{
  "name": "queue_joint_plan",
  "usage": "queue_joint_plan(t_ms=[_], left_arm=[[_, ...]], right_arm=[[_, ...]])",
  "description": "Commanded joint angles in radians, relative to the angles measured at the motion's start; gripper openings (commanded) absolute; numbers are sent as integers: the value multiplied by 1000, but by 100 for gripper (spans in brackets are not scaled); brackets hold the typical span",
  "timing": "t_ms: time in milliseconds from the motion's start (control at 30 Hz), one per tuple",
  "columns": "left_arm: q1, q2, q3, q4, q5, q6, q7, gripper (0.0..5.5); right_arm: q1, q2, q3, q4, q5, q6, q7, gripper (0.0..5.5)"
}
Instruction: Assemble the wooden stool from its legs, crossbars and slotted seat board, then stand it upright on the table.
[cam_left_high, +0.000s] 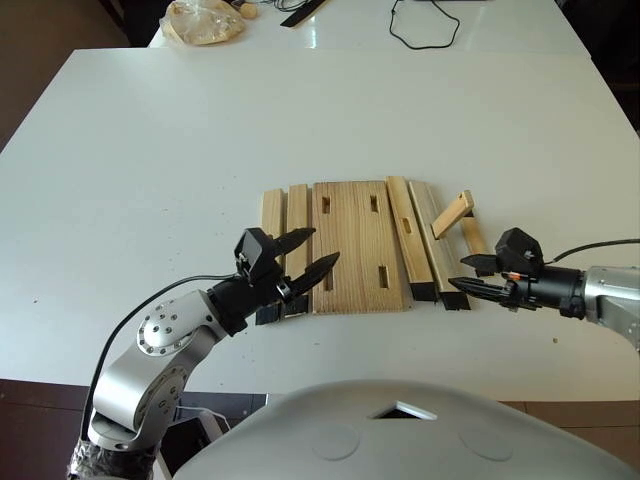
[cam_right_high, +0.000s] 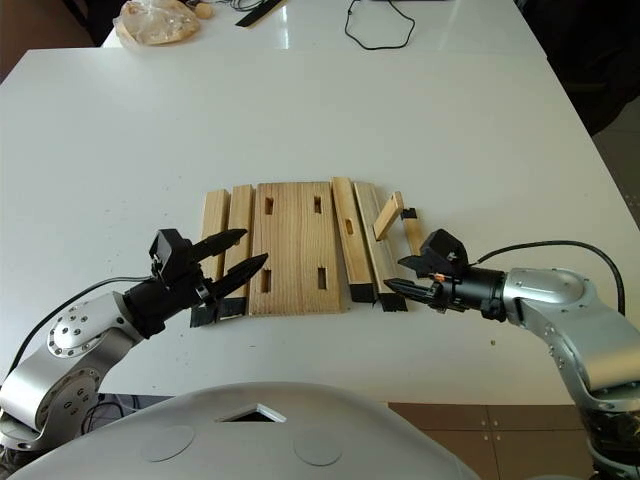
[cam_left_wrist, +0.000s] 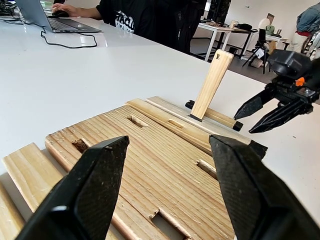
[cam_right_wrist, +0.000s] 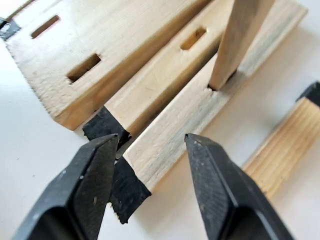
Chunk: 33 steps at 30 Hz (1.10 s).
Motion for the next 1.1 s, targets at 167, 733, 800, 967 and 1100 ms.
queue_joint_plan(t_ms=[167,733,800,967,1100], left_arm=[[13,-3,-11,-10,15,3,16,298],[9,-4,-15,-7,10,2,16,298],[-2,-1,-8,-3,5,6,13,298],[-14,2,-10,-4,1,12,10,298],[-19,4,-6,2,0,11,7,298]], right_arm=[[41,47,47,-69,-57,33,-158,244],[77,125,111,-68,-122,7,-303,350],[79,144,126,-52,-137,-10,-314,350],[89,173,153,-7,-175,-54,-339,350],[79,184,147,22,-185,-68,-345,350]])
